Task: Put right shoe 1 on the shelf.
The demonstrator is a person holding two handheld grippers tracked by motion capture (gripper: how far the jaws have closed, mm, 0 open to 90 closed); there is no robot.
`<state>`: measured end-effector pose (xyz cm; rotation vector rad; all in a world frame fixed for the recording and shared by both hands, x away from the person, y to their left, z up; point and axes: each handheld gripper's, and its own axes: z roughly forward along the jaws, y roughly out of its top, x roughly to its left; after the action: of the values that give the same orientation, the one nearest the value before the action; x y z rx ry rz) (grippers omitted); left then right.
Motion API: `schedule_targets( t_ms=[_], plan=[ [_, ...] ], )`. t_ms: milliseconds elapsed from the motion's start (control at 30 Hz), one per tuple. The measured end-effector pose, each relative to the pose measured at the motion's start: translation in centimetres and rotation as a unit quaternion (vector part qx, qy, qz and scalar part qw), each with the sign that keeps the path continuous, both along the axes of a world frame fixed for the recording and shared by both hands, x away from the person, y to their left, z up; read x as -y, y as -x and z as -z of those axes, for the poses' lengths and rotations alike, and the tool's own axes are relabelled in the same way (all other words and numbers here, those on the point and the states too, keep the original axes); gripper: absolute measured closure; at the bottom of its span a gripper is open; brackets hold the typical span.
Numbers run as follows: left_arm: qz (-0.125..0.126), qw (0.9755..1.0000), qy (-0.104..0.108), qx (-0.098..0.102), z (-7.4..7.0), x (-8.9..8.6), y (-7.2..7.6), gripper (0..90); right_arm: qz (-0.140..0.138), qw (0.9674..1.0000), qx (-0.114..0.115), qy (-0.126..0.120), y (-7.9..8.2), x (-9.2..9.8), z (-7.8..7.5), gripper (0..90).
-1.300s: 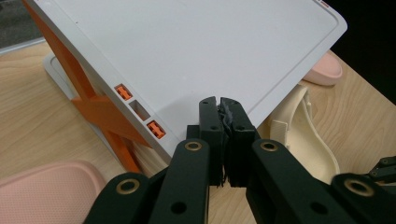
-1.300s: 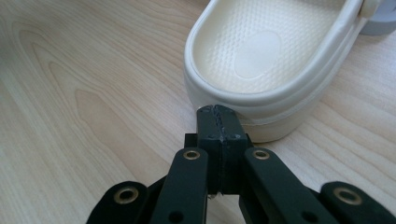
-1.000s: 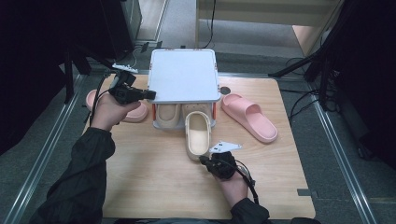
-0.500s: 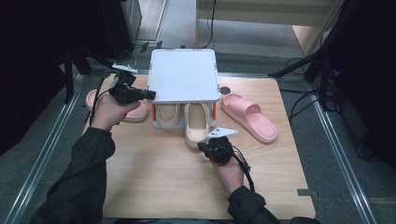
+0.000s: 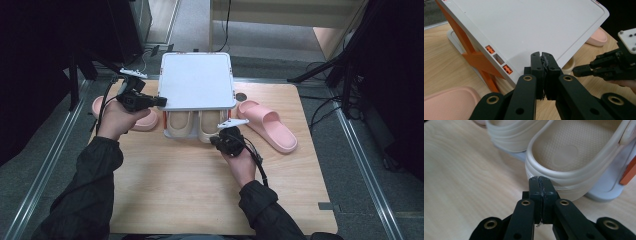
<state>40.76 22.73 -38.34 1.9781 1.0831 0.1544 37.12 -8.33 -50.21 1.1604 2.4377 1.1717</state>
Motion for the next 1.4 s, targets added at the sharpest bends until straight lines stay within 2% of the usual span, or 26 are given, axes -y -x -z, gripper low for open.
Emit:
schedule_targets(
  t_ms=[133, 367, 467, 500, 533, 567, 767, 833, 900, 933, 967, 1033, 1200, 1333, 1367, 1400],
  plan=[
    [0.001, 1.0000, 0.001, 0.000, 0.0, 0.0, 0.0, 87.2, 0.006, 1.0000, 0.001, 0.000, -1.1, -0.3, 0.1, 90.0],
    [-0.001, 1.0000, -0.002, 0.003, 0.0, 0.0, 0.0, 87.1, 0.014, 0.9999, 0.004, -0.009, -2.0, -0.6, 0.4, 90.0],
    [-0.001, 1.0000, -0.002, 0.003, 0.0, 0.0, 0.1, 85.6, 0.016, 0.9993, -0.016, -0.029, -2.2, -0.4, 0.4, 89.7],
    [-0.001, 1.0000, -0.006, 0.003, -0.2, -0.1, 0.1, 84.0, 0.017, 0.9992, -0.022, -0.028, -2.1, -0.3, 0.4, 89.7],
    [-0.001, 1.0000, -0.006, 0.003, -0.2, -0.1, 0.1, 81.1, 0.014, 0.9992, -0.021, -0.031, -2.0, -0.1, 0.3, 89.7],
    [-0.003, 0.9998, -0.016, 0.007, -0.4, -0.2, 0.2, 78.6, 0.013, 0.9991, -0.019, -0.035, -1.7, 0.0, 0.2, 89.1],
    [-0.015, 0.9999, -0.002, 0.004, -0.8, -0.8, 0.3, 58.7, -0.016, 0.9985, -0.010, -0.051, -0.1, 1.0, -0.9, 78.0],
    [-0.032, 0.9992, -0.003, 0.024, -1.4, -1.2, 0.6, 51.7, -0.025, 0.9978, -0.012, -0.060, 0.5, 1.4, -1.3, 76.6],
    [-0.042, 0.9988, -0.002, 0.027, -1.8, -1.5, 0.9, 48.1, -0.031, 0.9959, -0.015, -0.084, 1.1, 1.8, -1.7, 76.6],
    [-0.042, 0.9988, -0.002, 0.027, -1.8, -1.5, 0.9, 46.5, -0.031, 0.9959, -0.015, -0.084, 1.1, 1.8, -1.7, 76.6],
    [-0.042, 0.9987, -0.001, 0.027, -1.9, -1.6, 1.0, 45.4, -0.038, 0.9948, -0.017, -0.093, 1.6, 2.2, -2.1, 74.9],
    [-0.044, 0.9985, -0.003, 0.030, -2.2, -1.8, 1.3, 43.7, -0.044, 0.9944, -0.011, -0.095, 2.2, 2.5, -2.5, 73.0],
    [-0.045, 0.9986, 0.006, 0.026, -2.1, -2.6, 1.8, 41.2, -0.057, 0.9945, 0.004, -0.088, 3.1, 3.2, -3.1, 67.9],
    [-0.050, 0.9984, 0.012, 0.022, -1.6, -3.2, 2.2, 46.9, -0.071, 0.9941, 0.007, -0.082, 3.7, 4.2, -3.5, 63.2],
    [-0.051, 0.9981, 0.018, 0.030, -1.4, -3.4, 2.5, 48.2, -0.071, 0.9938, 0.010, -0.085, 3.9, 4.4, -3.6, 62.7],
    [-0.051, 0.9981, 0.018, 0.030, -1.4, -3.4, 2.5, 48.9, -0.073, 0.9932, 0.015, -0.089, 4.0, 4.7, -3.7, 61.9]
  ],
)
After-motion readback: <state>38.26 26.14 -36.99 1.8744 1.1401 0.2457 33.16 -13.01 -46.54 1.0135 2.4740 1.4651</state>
